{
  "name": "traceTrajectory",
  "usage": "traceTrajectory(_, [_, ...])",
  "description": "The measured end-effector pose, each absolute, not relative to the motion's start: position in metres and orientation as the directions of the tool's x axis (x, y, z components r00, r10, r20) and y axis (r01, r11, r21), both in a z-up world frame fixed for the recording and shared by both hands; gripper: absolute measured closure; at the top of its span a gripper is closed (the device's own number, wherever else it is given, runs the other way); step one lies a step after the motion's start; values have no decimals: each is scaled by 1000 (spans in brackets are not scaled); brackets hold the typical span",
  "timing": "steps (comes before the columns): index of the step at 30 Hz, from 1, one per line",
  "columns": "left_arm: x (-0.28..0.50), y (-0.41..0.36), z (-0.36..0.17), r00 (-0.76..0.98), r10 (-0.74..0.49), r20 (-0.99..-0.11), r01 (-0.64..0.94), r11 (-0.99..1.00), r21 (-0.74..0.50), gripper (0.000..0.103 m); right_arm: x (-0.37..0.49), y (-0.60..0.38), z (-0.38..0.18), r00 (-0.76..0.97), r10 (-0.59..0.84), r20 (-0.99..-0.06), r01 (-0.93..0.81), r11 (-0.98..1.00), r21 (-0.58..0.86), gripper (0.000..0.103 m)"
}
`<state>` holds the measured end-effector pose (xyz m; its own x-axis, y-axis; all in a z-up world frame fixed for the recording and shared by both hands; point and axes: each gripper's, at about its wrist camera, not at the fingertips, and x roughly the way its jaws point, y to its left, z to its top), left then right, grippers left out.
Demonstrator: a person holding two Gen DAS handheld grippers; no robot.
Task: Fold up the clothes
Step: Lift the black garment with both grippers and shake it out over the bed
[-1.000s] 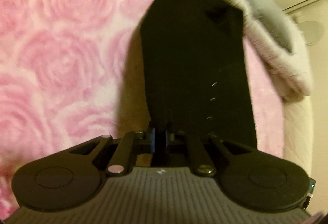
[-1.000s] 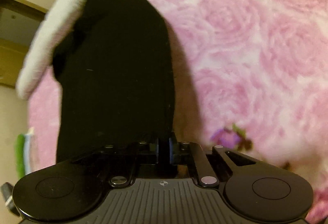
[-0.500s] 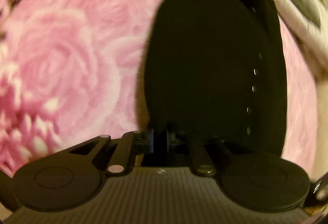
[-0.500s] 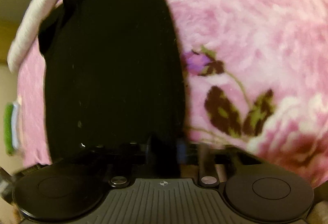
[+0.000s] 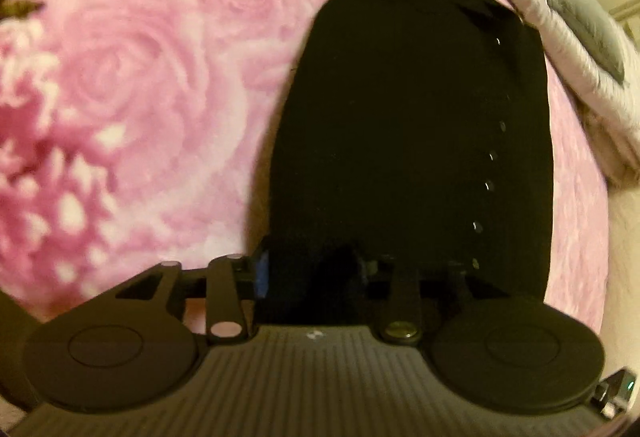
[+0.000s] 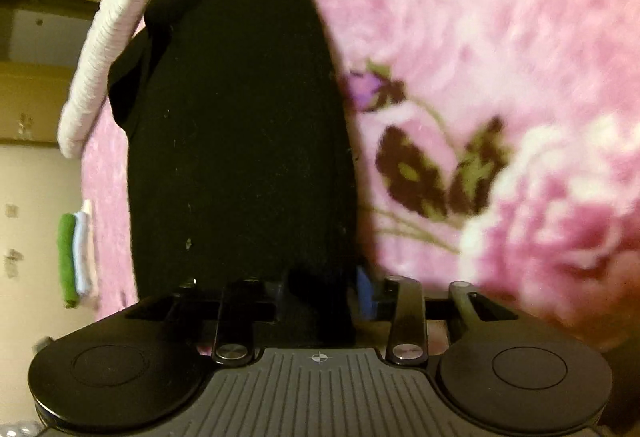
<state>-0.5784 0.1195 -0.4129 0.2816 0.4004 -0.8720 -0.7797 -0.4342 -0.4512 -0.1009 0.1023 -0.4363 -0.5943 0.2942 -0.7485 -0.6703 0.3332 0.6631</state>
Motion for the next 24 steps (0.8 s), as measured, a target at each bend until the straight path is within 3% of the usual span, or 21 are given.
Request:
traceTrajectory(1, [-578, 119, -414, 290, 417, -862, -770, -433, -469, 58, -101, 103, -441, -610, 321, -725, -643, 334, 689, 62])
traceTrajectory(2, [-578, 118, -413, 294, 423, -857, -771, -425, -474, 59, -102, 103, -445, -622, 343, -704, -619, 334, 710, 62])
traceTrajectory(3, [-578, 118, -412, 297, 425, -855, -775, -416, -475, 74, -104, 104, -449, -623, 347, -701, -615, 337, 713, 68])
traceTrajectory(4, [-578, 118, -410, 298, 414, -860, -789, -400, -466, 88, -107, 105, -450, -622, 334, -709, -621, 341, 706, 94])
traceTrajectory(5, [-579, 119, -406, 307, 409, -859, -796, -384, -467, 96, -109, 107, -450, -621, 321, -715, -626, 346, 699, 93])
traceTrajectory(8, [-586, 127, -368, 396, 448, -802, -762, -327, -559, 96, -107, 121, -421, -667, 331, -668, -561, 366, 742, 94])
traceTrajectory(13, [-591, 155, -227, 487, 627, -608, -743, -68, -666, 97, -104, 157, -291, -714, 452, -535, -533, 145, 834, 95])
traceTrajectory(19, [-608, 187, -33, 543, 790, -283, -714, 258, -651, 96, -88, 196, -89, -712, 673, -202, -453, -220, 864, 95])
traceTrajectory(24, [-619, 209, 113, 578, 816, -5, -682, 480, -551, 96, -106, 232, 50, -684, 721, 115, -404, -505, 763, 95])
